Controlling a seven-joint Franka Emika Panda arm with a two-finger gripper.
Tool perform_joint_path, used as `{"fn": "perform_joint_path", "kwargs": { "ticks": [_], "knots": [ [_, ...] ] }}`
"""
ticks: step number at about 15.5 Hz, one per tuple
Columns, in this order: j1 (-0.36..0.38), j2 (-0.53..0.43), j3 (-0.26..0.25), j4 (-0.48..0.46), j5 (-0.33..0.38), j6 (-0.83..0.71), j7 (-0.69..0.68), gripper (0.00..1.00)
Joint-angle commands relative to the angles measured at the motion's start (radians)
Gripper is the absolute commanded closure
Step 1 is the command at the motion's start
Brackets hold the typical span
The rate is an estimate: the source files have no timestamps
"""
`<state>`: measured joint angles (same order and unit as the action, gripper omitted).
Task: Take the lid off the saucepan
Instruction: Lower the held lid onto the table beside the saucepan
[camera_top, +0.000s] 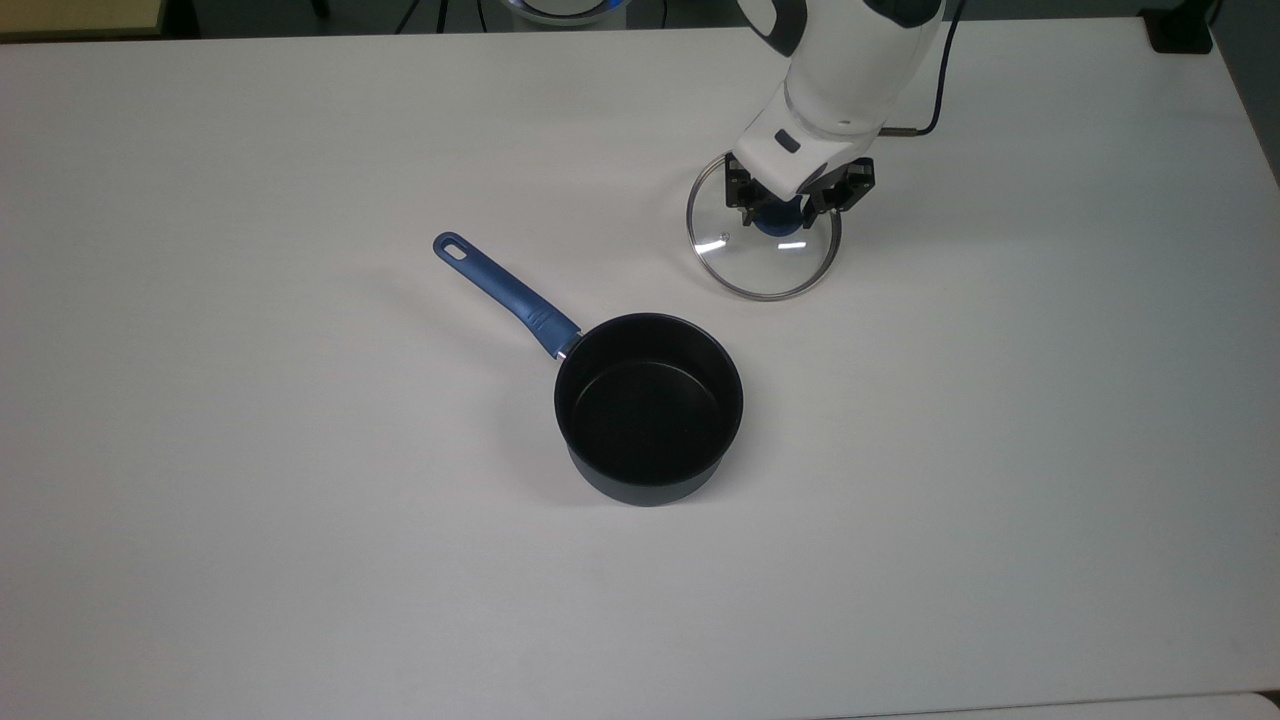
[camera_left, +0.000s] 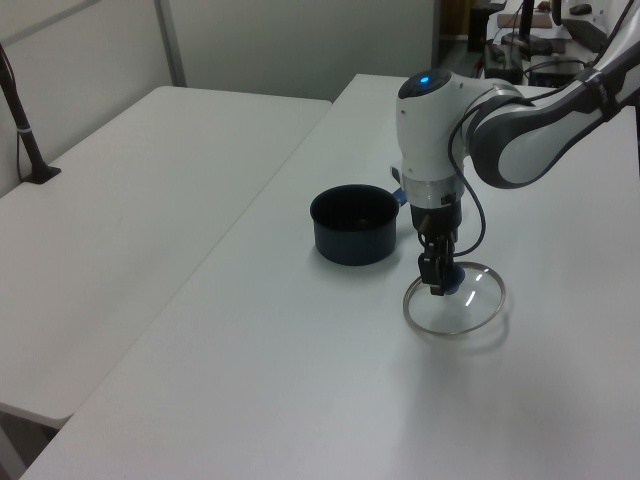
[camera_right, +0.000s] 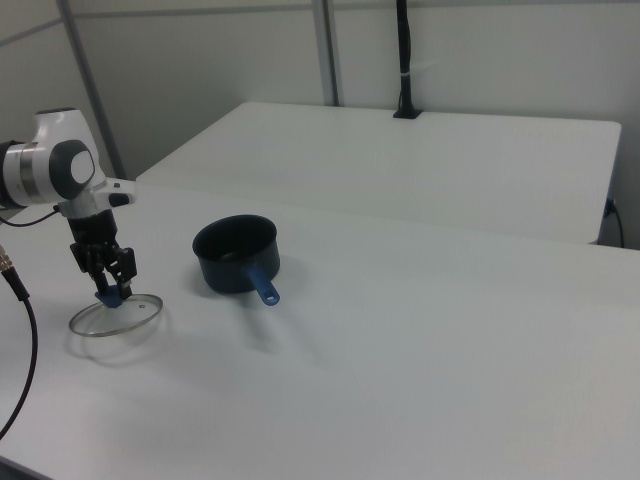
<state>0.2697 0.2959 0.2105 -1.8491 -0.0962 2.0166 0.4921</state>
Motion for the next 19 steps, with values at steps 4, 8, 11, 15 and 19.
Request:
{"fn": "perform_joint_path", "kwargs": {
  "ticks": [4, 8, 11, 15, 19],
  "knots": [
    [0.011, -0.011, -0.003, -0.064, -0.025, 0.047, 0.023, 0.48],
    [0.010, 0.006, -0.003, -0.064, -0.023, 0.047, 0.025, 0.45],
    [0.005, 0.022, -0.003, -0.062, -0.017, 0.048, 0.028, 0.39],
    [-0.001, 0.040, -0.005, -0.058, 0.015, 0.076, 0.039, 0.35],
    [-0.001, 0.051, -0.005, -0.053, 0.029, 0.082, 0.039, 0.29]
  ]
}}
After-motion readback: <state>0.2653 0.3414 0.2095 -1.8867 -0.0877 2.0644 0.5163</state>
